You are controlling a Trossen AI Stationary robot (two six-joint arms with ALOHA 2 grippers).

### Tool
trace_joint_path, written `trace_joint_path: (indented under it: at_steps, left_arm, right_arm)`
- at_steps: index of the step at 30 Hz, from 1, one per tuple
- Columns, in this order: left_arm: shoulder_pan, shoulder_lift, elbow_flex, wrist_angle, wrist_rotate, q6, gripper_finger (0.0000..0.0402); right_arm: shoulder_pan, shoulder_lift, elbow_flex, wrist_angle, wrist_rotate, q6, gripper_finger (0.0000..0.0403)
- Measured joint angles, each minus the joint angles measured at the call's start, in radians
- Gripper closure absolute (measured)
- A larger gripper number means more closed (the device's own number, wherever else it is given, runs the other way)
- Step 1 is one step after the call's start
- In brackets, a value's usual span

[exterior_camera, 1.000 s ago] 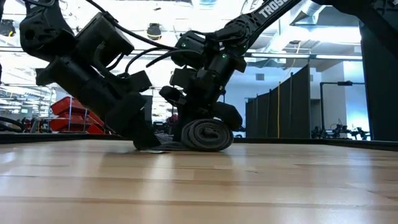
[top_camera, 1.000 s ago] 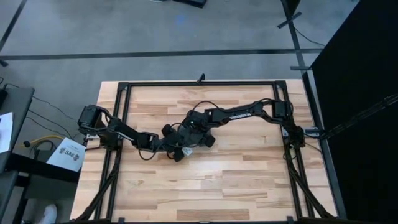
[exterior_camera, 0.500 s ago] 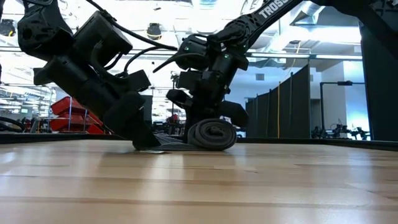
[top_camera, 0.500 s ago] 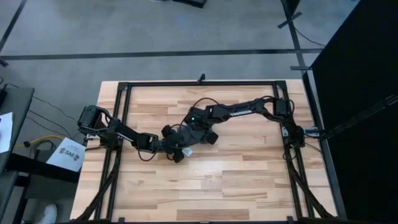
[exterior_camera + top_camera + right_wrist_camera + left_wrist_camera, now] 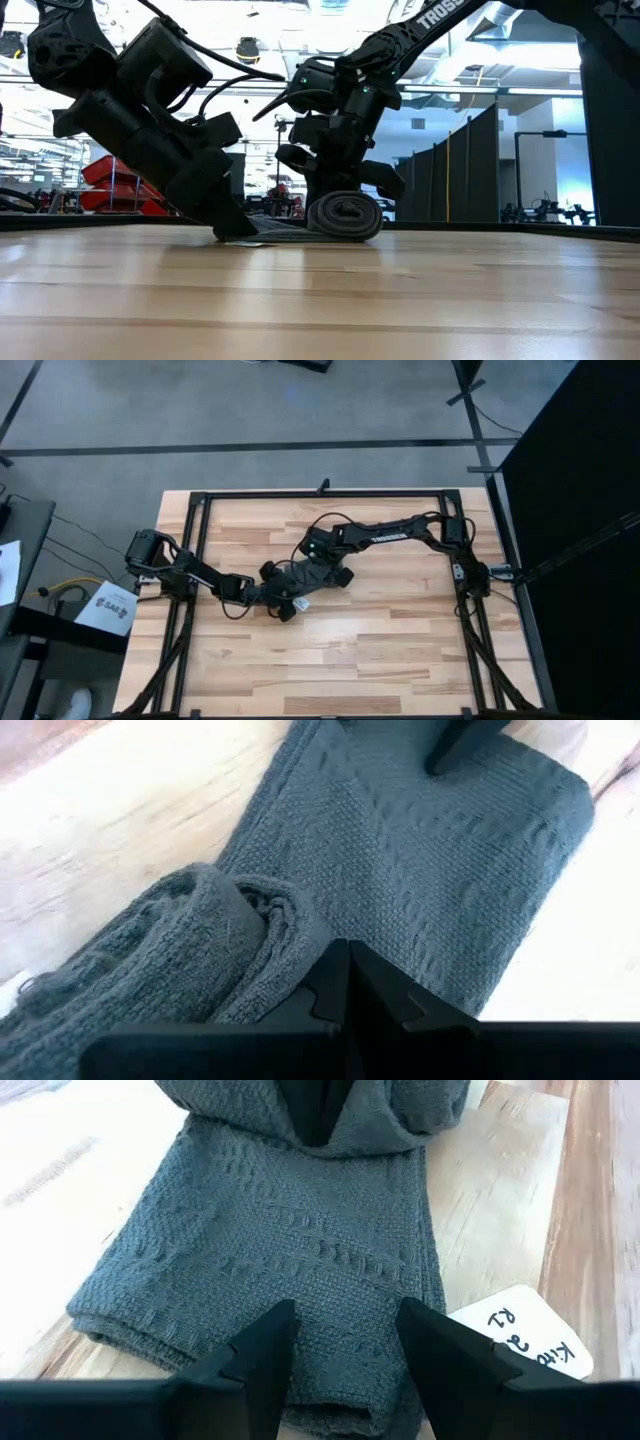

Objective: Roll towel
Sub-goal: Roll the gray towel

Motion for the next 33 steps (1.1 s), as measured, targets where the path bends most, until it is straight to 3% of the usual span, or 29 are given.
trace_joint_path:
  at_steps: [12, 21, 33]
  left_arm:
    - [-0.001, -0.11, -0.002, -0.192, 0.033, 0.064, 0.0228]
    - [0.019, -0.235, -0.014, -0.285, 0.044, 0.199, 0.0228]
    - [0.062, -0.263, 0.01, -0.276, 0.017, 0.279, 0.0228]
  right_arm:
    - [0.038, -0.001, -0.013, 0.007, -0.007, -0.002, 0.0403]
    - [0.074, -0.011, -0.017, 0.006, 0.0, 0.009, 0.0403]
    - [0.092, -0.039, -0.021, 0.058, -0.003, 0.035, 0.0403]
